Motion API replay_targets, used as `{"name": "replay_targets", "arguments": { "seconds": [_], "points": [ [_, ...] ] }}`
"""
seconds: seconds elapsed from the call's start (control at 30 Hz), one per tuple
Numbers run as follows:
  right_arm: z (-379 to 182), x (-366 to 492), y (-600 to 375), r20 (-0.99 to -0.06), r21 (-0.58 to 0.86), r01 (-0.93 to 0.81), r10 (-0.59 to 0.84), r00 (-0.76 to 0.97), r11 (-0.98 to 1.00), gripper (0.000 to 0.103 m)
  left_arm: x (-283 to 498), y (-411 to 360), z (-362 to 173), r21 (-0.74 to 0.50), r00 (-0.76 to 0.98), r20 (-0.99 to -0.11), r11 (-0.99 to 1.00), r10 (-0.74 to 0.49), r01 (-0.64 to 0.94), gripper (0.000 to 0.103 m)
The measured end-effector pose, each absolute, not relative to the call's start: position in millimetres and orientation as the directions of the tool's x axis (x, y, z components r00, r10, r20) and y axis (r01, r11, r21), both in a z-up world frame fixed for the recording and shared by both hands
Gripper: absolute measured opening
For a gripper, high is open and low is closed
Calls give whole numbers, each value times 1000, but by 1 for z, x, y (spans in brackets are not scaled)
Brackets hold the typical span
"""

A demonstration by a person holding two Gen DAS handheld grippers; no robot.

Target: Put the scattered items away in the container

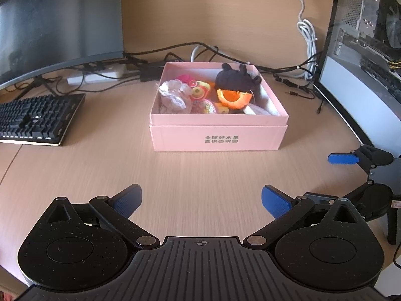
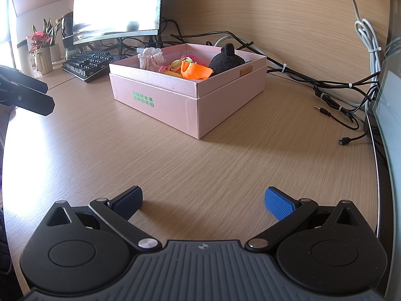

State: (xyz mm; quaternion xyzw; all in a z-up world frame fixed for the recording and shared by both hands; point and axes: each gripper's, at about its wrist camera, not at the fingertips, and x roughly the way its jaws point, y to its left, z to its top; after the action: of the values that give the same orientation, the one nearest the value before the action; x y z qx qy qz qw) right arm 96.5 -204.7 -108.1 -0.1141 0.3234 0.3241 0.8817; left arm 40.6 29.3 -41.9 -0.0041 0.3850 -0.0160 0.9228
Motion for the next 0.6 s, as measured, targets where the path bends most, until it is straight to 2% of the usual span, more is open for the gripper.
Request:
{"name": "replay_targets", "arguments": {
  "seconds": [0.6],
  "points": [
    [-108, 97, -205, -644, 9, -652, 503, 576, 758, 103, 39, 28, -43, -24, 702, -711, 999, -36, 27, 103]
  ]
}}
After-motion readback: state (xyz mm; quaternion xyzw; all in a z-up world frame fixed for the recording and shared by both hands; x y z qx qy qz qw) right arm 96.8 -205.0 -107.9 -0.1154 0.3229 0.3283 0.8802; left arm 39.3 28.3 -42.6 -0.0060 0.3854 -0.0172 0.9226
